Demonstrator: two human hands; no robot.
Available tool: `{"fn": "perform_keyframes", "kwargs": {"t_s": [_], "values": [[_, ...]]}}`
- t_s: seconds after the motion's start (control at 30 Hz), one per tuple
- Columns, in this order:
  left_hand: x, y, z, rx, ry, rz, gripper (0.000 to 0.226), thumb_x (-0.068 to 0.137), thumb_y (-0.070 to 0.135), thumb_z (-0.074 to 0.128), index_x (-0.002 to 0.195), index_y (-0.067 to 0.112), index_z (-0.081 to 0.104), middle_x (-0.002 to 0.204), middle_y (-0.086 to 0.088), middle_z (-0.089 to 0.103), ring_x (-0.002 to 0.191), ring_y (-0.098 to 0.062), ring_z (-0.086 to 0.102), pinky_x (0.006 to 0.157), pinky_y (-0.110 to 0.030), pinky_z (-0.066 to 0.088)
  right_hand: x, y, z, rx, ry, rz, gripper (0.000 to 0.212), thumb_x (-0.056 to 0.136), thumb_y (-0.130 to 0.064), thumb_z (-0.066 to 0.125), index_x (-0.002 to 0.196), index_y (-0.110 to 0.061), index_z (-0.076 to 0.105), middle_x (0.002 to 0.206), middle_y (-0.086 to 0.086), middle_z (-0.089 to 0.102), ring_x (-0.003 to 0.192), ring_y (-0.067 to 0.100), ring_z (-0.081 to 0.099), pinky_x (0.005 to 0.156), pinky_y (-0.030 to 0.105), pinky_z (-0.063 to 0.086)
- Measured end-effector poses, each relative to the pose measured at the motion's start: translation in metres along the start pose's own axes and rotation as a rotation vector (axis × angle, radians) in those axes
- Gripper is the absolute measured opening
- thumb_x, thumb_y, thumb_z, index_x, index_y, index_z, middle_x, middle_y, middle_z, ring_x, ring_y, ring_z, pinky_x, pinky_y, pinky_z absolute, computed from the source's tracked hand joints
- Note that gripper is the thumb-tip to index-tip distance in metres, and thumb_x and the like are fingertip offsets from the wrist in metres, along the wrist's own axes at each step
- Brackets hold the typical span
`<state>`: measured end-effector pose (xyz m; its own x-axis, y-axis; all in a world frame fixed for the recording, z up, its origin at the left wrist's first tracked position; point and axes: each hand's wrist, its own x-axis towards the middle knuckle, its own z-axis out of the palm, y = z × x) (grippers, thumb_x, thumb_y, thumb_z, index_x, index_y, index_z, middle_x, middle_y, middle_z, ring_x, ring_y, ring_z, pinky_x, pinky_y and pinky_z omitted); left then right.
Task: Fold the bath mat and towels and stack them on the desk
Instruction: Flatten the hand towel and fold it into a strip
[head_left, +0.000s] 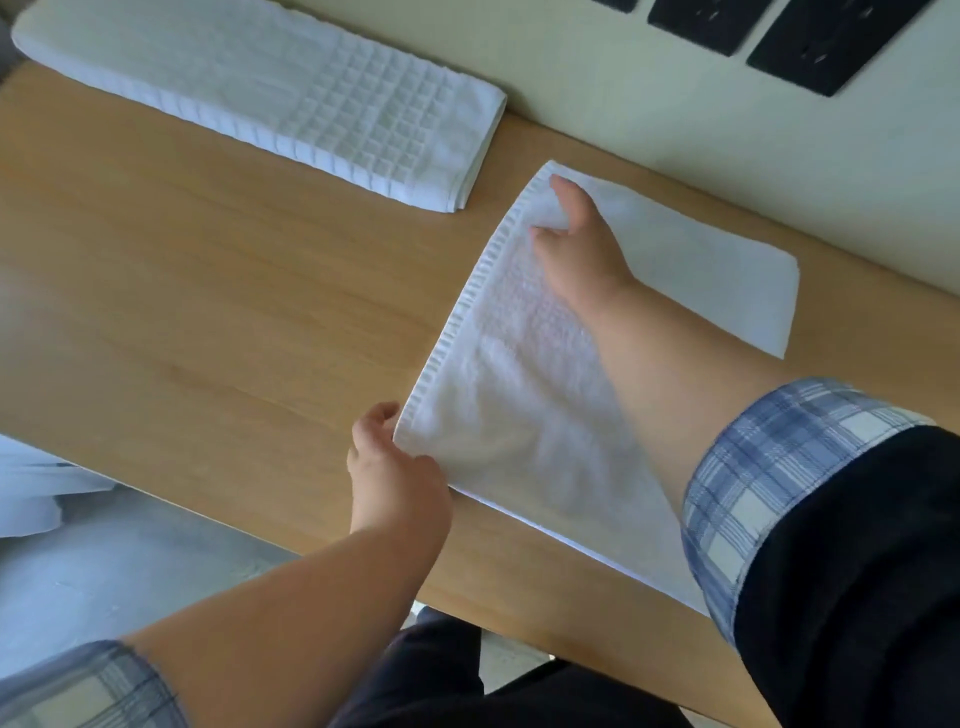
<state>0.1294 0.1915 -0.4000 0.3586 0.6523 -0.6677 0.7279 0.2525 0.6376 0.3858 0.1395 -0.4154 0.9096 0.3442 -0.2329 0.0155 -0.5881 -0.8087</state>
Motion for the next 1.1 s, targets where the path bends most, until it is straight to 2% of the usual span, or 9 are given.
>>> {"fn": "perform_keyframes", "kwargs": {"t_s": [0.07, 0.13, 0.23, 0.4, 0.6, 0.7, 0.8, 0.93, 1.1], "values": [[-0.006, 0.001, 0.003, 0.122, 0.087, 0.069, 0.065, 0.082, 0.002, 0.044, 0.132, 0.04, 0.032, 0.134, 0.008, 0.034, 0.112, -0.009, 0.037, 0.099, -0.035, 0.041, -0.005, 0.014, -0.015, -0.039, 0.097, -0.048, 0.05, 0.092, -0.019, 0.043, 0.137, -0.037, 0.052, 0.125, -0.006, 0.063, 0.084, -0.004, 0.061, 0.075, 0.02, 0.051], [-0.019, 0.001, 0.009, 0.245, 0.076, 0.462, 0.06, 0.085, 0.005, 0.052, 0.135, 0.033, 0.035, 0.133, 0.007, 0.033, 0.119, -0.008, 0.029, 0.105, -0.029, 0.03, -0.005, 0.036, -0.035, -0.227, 0.134, -0.126, 0.046, 0.094, -0.016, 0.042, 0.135, -0.031, 0.057, 0.143, -0.005, 0.053, 0.122, 0.006, 0.054, 0.1, 0.022, 0.041], [-0.029, -0.001, 0.033, 0.615, -0.299, 0.972, 0.052, 0.095, 0.022, 0.049, 0.143, 0.032, 0.031, 0.134, 0.001, 0.038, 0.124, -0.017, 0.034, 0.108, -0.035, 0.033, -0.009, 0.071, -0.054, -0.662, -0.148, -0.203, 0.045, 0.102, -0.024, 0.045, 0.147, -0.029, 0.046, 0.163, 0.003, 0.026, 0.15, 0.023, 0.02, 0.121, 0.041, 0.017], [-0.011, 0.002, 0.074, 1.213, -0.336, 0.89, 0.063, 0.101, 0.054, 0.029, 0.154, 0.032, 0.003, 0.155, -0.003, 0.006, 0.141, -0.025, 0.005, 0.118, -0.046, 0.006, -0.029, 0.108, -0.087, -0.801, -0.103, -0.057, 0.054, 0.101, -0.049, 0.035, 0.154, -0.041, 0.024, 0.167, -0.003, 0.01, 0.153, 0.02, 0.006, 0.12, 0.041, 0.009], [0.017, 0.035, 0.096, 1.339, -0.195, 0.801, 0.074, 0.097, 0.062, 0.02, 0.156, 0.022, 0.002, 0.164, -0.005, -0.014, 0.149, -0.027, -0.02, 0.118, -0.053, -0.014, -0.08, 0.143, -0.133, -0.823, 0.081, 0.12, 0.066, 0.094, -0.06, 0.039, 0.153, -0.032, 0.03, 0.162, -0.001, 0.023, 0.141, 0.033, 0.023, 0.114, 0.045, 0.023], [0.02, 0.051, 0.113, 1.369, -0.091, 0.794, 0.068, 0.1, 0.036, 0.031, 0.157, 0.019, -0.003, 0.162, -0.008, -0.021, 0.148, -0.029, -0.022, 0.118, -0.053, -0.014, -0.099, 0.153, -0.137, -0.769, 0.124, 0.153, 0.065, 0.095, -0.057, 0.041, 0.151, -0.027, 0.033, 0.161, 0.0, 0.024, 0.14, 0.032, 0.023, 0.113, 0.044, 0.023], [-0.001, 0.045, 0.143, 1.269, -0.083, 1.018, 0.075, 0.094, 0.018, 0.033, 0.154, 0.019, -0.013, 0.16, -0.007, -0.026, 0.145, -0.027, -0.029, 0.113, -0.049, -0.022, -0.11, 0.149, -0.125, -0.718, 0.112, -0.021, 0.058, 0.098, -0.047, 0.043, 0.15, -0.023, 0.038, 0.163, 0.003, 0.023, 0.148, 0.029, 0.017, 0.118, 0.045, 0.014], [-0.021, 0.018, 0.177, 1.197, -0.28, 1.008, 0.065, 0.1, 0.038, 0.019, 0.154, 0.023, -0.013, 0.161, -0.001, -0.025, 0.139, -0.016, -0.036, 0.11, -0.04, -0.028, -0.123, 0.155, -0.107, -0.786, -0.047, -0.135, 0.061, 0.1, -0.053, 0.02, 0.156, -0.03, 0.021, 0.167, 0.004, 0.006, 0.153, 0.024, -0.002, 0.122, 0.051, -0.003], [0.039, 0.033, 0.154, 1.205, 0.012, 0.855, 0.074, 0.093, 0.055, 0.012, 0.154, 0.022, -0.015, 0.161, -0.002, -0.024, 0.147, -0.02, -0.024, 0.119, -0.043, -0.015, -0.116, 0.164, -0.103, -0.878, -0.055, -0.099, 0.068, 0.094, -0.061, 0.014, 0.157, -0.035, 0.005, 0.167, -0.001, -0.007, 0.152, 0.02, -0.013, 0.121, 0.05, -0.008]]}}
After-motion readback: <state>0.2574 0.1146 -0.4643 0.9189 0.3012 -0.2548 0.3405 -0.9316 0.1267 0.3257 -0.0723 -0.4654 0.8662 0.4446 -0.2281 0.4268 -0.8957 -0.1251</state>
